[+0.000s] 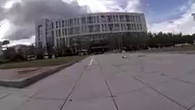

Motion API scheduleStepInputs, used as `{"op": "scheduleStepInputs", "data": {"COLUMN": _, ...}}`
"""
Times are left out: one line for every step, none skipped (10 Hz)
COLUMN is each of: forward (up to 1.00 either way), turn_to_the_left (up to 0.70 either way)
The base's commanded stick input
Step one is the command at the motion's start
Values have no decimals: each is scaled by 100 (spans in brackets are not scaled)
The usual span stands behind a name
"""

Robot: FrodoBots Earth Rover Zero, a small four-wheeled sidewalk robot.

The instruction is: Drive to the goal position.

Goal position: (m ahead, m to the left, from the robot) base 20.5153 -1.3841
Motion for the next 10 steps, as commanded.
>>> {"op": "scheduleStepInputs", "data": {"forward": 70, "turn_to_the_left": 0}}
{"op": "scheduleStepInputs", "data": {"forward": 70, "turn_to_the_left": 0}}
{"op": "scheduleStepInputs", "data": {"forward": 70, "turn_to_the_left": 0}}
{"op": "scheduleStepInputs", "data": {"forward": 70, "turn_to_the_left": 0}}
{"op": "scheduleStepInputs", "data": {"forward": 70, "turn_to_the_left": 0}}
{"op": "scheduleStepInputs", "data": {"forward": 70, "turn_to_the_left": 0}}
{"op": "scheduleStepInputs", "data": {"forward": 70, "turn_to_the_left": 0}}
{"op": "scheduleStepInputs", "data": {"forward": 70, "turn_to_the_left": 0}}
{"op": "scheduleStepInputs", "data": {"forward": 70, "turn_to_the_left": 0}}
{"op": "scheduleStepInputs", "data": {"forward": 70, "turn_to_the_left": 0}}
